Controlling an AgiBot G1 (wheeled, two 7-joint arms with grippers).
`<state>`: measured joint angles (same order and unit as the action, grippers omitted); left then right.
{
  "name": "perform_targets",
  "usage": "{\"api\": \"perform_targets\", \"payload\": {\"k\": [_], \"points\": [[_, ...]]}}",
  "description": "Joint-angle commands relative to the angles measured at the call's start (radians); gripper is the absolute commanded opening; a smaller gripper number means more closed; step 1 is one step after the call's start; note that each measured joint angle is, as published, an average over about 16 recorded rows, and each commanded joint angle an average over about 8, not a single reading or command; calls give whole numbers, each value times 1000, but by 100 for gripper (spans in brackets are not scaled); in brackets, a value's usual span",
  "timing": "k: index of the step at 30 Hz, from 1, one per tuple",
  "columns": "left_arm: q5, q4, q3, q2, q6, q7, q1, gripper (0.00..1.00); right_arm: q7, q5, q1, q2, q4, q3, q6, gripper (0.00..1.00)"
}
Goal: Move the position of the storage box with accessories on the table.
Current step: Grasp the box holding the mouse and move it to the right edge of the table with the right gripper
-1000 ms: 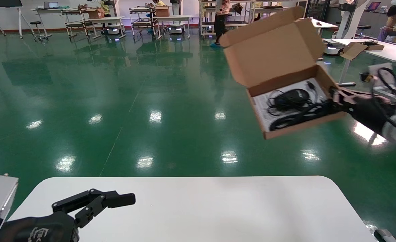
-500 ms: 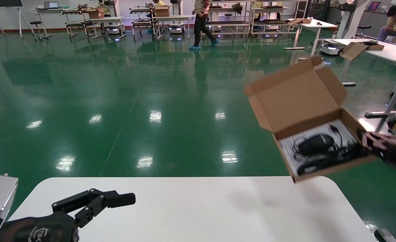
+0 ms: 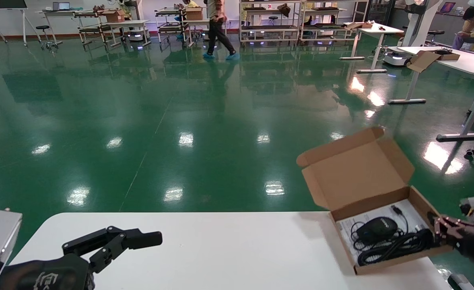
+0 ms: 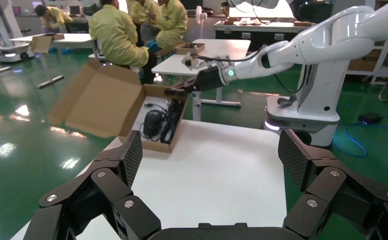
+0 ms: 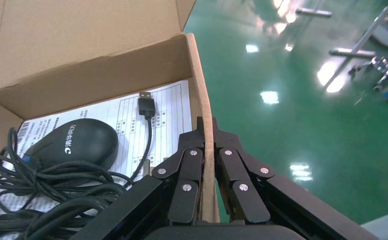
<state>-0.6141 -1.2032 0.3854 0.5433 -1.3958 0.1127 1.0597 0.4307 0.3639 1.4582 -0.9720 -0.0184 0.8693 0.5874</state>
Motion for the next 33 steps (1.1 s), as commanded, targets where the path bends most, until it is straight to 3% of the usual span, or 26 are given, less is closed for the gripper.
{"api": "perform_targets", "payload": {"k": [1, 17, 33], "points": [[0, 0, 0, 0, 0, 0, 0, 100, 2, -6, -20, -2, 2, -4, -1, 0], [0, 0, 0, 0, 0, 0, 0, 100, 49, -59, -109, -8, 10, -41, -34, 0], [0, 0, 0, 0, 0, 0, 0, 100, 87, -54, -132, 2, 18, -38, -28, 0]]}}
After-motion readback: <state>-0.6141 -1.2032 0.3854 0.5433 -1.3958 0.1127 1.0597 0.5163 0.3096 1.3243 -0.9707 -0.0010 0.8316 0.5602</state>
